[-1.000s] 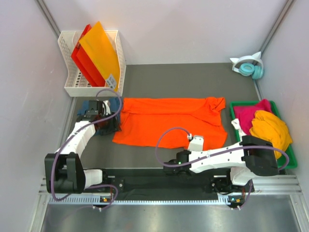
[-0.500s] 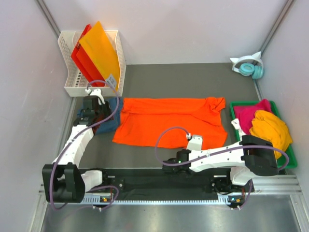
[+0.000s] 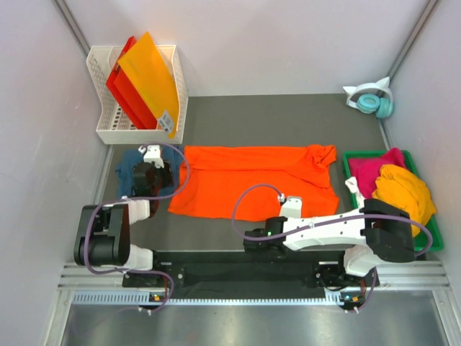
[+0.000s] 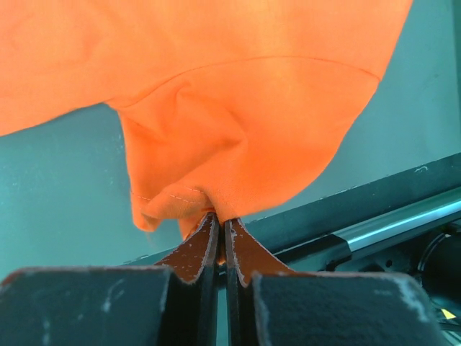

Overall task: Fold and stack the t-shirts
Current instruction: Fold the tshirt

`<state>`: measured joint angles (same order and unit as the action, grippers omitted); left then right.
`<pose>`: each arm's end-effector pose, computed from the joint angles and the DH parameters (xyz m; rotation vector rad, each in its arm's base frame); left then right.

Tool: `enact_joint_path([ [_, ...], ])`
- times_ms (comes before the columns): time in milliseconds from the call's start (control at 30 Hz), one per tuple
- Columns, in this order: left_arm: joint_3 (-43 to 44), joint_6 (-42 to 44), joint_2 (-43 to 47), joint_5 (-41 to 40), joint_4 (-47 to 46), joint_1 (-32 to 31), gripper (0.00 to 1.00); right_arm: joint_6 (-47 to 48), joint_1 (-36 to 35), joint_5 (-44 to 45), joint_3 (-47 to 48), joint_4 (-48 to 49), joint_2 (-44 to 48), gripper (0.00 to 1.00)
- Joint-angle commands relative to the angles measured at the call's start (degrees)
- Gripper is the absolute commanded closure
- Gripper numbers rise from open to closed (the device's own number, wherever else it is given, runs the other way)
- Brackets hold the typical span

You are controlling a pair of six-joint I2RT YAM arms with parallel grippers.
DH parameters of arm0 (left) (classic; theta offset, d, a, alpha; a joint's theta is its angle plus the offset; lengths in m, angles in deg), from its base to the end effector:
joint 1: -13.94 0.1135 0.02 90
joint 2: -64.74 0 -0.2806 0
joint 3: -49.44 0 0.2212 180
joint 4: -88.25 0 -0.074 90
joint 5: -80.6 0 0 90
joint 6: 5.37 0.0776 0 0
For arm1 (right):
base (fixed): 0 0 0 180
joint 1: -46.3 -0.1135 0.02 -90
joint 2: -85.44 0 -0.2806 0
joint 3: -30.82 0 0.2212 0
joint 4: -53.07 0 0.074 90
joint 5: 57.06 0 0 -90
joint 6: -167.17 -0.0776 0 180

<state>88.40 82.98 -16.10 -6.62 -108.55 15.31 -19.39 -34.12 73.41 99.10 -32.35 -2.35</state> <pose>0.2773 0.0029 0.1786 -0.0219 2.0082 -0.0518 0.0802 0.1725 0.1915 0.2242 2.4144 -0.3408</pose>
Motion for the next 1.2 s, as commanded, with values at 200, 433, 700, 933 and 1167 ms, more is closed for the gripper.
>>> enact_joint_path([
  [200, -9.15, 1.12, -8.54, 8.9, -35.65, 0.3, 0.02, 2.77, 1.06, 1.54, 2.84, -1.94, 1.48, 1.0],
  [433, -5.55, -0.98, -9.08, 1.17, -30.82, 0.04, 0.01, 4.27, 0.79, 1.54, 2.05, -0.89, 2.62, 1.0],
  [700, -5.47, -0.55, -10.13, 0.82, -32.59, 0.04, 0.01, 5.76, 0.79, 2.51, 0.46, -1.41, 7.1, 1.0],
  [933, -5.56, -0.63, -10.13, 0.73, -32.68, 0.04, 0.01, 11.03, 0.53, 4.18, -2.87, 2.62, 11.85, 1.0],
  [1167, -5.56, -0.63, -10.13, 0.82, -32.68, 0.04, 0.01, 17.01, 0.71, 6.03, -2.53, 5.09, 13.43, 1.0],
])
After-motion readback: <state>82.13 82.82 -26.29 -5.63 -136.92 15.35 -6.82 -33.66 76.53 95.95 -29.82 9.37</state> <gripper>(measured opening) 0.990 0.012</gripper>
